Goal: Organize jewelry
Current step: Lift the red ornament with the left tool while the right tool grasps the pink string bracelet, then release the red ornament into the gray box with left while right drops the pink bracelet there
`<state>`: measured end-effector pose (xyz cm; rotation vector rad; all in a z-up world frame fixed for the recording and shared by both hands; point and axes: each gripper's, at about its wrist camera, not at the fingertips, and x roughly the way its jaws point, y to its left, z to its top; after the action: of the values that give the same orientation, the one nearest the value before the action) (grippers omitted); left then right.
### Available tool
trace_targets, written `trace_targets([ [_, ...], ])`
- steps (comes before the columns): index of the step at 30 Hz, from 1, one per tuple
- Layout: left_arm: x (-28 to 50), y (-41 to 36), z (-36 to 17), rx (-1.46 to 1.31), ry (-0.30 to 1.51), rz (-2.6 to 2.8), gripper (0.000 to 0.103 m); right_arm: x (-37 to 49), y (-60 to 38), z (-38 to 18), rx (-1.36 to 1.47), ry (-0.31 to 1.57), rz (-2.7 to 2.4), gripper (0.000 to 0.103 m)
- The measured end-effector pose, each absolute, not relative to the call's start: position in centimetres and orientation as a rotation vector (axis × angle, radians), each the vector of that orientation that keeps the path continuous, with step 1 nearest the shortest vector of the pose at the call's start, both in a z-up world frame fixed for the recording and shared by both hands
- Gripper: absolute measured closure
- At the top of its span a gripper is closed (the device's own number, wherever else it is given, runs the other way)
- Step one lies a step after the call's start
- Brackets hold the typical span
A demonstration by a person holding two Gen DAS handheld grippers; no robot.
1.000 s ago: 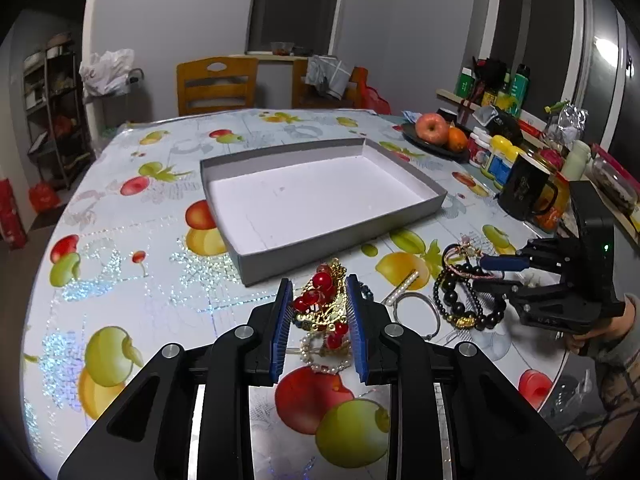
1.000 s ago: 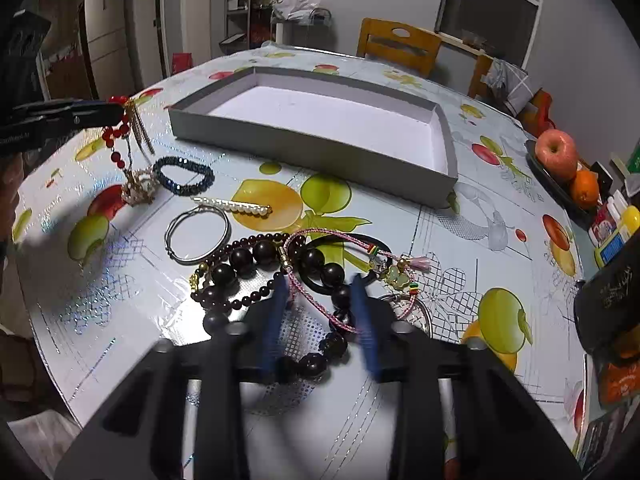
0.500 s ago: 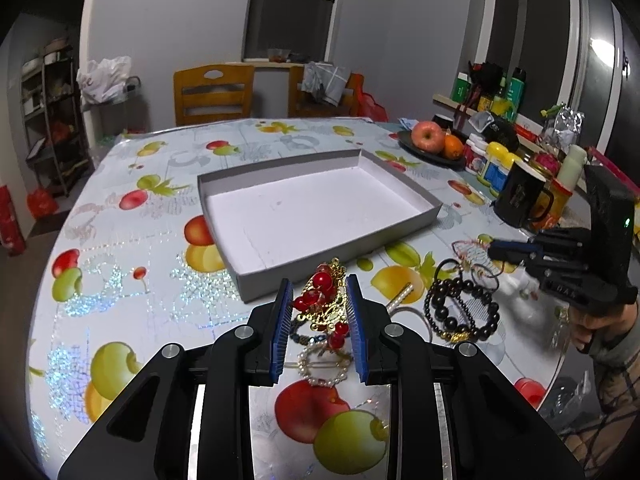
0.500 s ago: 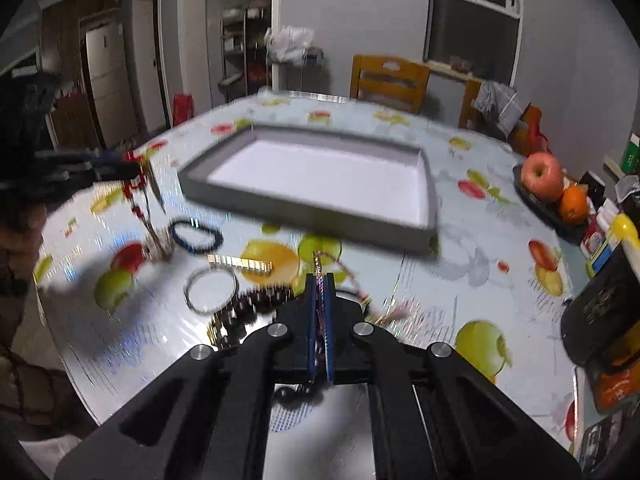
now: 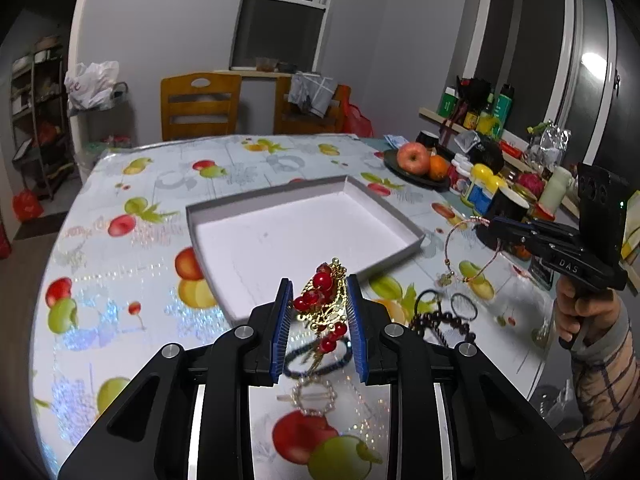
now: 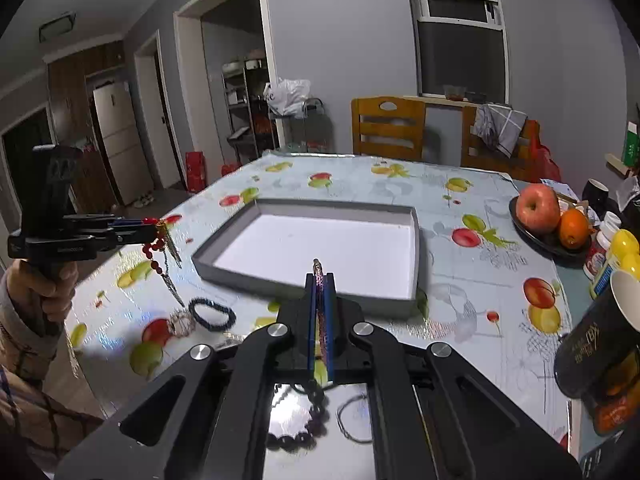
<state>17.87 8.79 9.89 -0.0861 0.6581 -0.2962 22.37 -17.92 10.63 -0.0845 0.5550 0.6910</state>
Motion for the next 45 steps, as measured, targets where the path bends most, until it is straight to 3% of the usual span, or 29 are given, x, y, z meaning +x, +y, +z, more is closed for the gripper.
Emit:
trace_targets([
  [15, 24.0, 7.6, 12.1, -0.002, 0.604, -0.221, 0.075, 28.7, -16.0, 12.8, -0.036, 0.512, 0.678, 0.1],
  [34, 29.3, 9.2, 2.1, -0.005, 0.81, -0.108, 0.075, 33.3, -10.9, 3.0, -0.258, 0.687, 0.573, 0.1],
  [35, 29.3, 9.2, 2.0, -0.006, 0.815, -0.107, 0.073, 33.4, -10.9, 2.9, -0.253, 0.689, 0.576, 0.099],
  [37, 29.1, 9.1, 1.8, -0.002, 0.815, -0.102, 0.058, 33.5, -11.1, 2.7, -0.237, 0.705, 0.581, 0.095],
  [39, 28.9, 8.9, 1.8, 0.009, 0.809, -0.092, 0.043, 33.4, -11.4, 2.8, -0.215, 0.709, 0.588, 0.073],
  [40, 28.6, 8.8, 2.0, 0.008, 0.8, -0.095, 0.037, 33.4, -11.5, 2.8, -0.204, 0.71, 0.595, 0.067],
  [41, 28.4, 8.7, 2.1, 0.006, 0.796, -0.098, 0.034, 33.1, -11.7, 3.0, -0.185, 0.705, 0.607, 0.061],
  [45, 27.2, 8.2, 2.7, -0.002, 0.777, -0.118, 0.027, 32.1, -12.4, 3.8, -0.152, 0.678, 0.615, 0.058],
])
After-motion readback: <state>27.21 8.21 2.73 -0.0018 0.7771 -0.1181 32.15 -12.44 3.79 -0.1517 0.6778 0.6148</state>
